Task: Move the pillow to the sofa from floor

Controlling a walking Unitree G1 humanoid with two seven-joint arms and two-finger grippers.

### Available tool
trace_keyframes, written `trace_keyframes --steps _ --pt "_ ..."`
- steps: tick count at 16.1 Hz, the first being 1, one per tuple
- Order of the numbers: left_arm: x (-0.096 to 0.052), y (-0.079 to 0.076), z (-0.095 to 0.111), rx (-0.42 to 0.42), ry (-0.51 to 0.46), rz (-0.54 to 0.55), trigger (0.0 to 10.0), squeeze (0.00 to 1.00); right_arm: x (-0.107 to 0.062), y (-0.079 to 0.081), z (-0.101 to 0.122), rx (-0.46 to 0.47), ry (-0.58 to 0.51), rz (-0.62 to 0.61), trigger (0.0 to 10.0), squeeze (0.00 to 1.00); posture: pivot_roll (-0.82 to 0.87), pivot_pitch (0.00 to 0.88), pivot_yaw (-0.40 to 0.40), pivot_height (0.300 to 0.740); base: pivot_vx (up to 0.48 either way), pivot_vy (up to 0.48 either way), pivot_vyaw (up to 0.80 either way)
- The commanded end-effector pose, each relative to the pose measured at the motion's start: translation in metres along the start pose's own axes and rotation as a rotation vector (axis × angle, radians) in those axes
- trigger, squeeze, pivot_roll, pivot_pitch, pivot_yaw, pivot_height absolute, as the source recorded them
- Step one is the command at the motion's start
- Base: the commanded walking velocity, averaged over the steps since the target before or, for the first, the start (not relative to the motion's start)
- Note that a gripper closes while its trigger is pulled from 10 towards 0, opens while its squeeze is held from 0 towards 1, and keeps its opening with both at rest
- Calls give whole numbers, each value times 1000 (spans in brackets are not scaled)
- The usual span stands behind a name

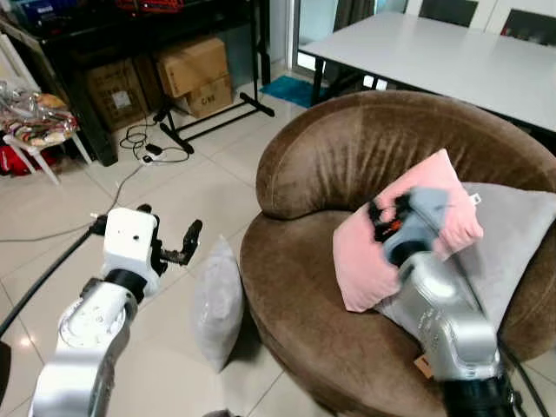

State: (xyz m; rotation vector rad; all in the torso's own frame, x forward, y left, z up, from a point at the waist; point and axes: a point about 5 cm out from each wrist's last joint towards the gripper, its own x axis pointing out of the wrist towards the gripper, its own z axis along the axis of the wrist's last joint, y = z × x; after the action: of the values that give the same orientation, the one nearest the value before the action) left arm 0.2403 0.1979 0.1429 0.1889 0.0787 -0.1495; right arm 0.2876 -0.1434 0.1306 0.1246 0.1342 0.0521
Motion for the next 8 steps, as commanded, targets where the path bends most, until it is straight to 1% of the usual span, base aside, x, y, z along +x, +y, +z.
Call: trace_keyframes --steps 1,3,5,7,8 --pt "1 -2 3 16 -14 8 10000 267 -2 -2 4 -34 0 -9 10000 0 -43 0 13 740 0 277 0" --pt "3 -2 5 20 -16 18 10000 263 -2 1 9 -66 -15 13 10000 0 -44 0 12 740 0 283 0" --pt "4 -2 6 22 -17 28 10000 263 -5 2 12 -71 -16 28 10000 0 -45 0 11 740 0 291 0" --pt "5 -4 7 35 -23 20 10000 267 -5 3 11 -93 -11 30 10000 0 -44 0 12 740 0 292 0" --pt "6 -6 7 38 -26 13 10000 267 -4 2 8 -99 7 8 10000 0 -43 0 12 740 0 296 0"
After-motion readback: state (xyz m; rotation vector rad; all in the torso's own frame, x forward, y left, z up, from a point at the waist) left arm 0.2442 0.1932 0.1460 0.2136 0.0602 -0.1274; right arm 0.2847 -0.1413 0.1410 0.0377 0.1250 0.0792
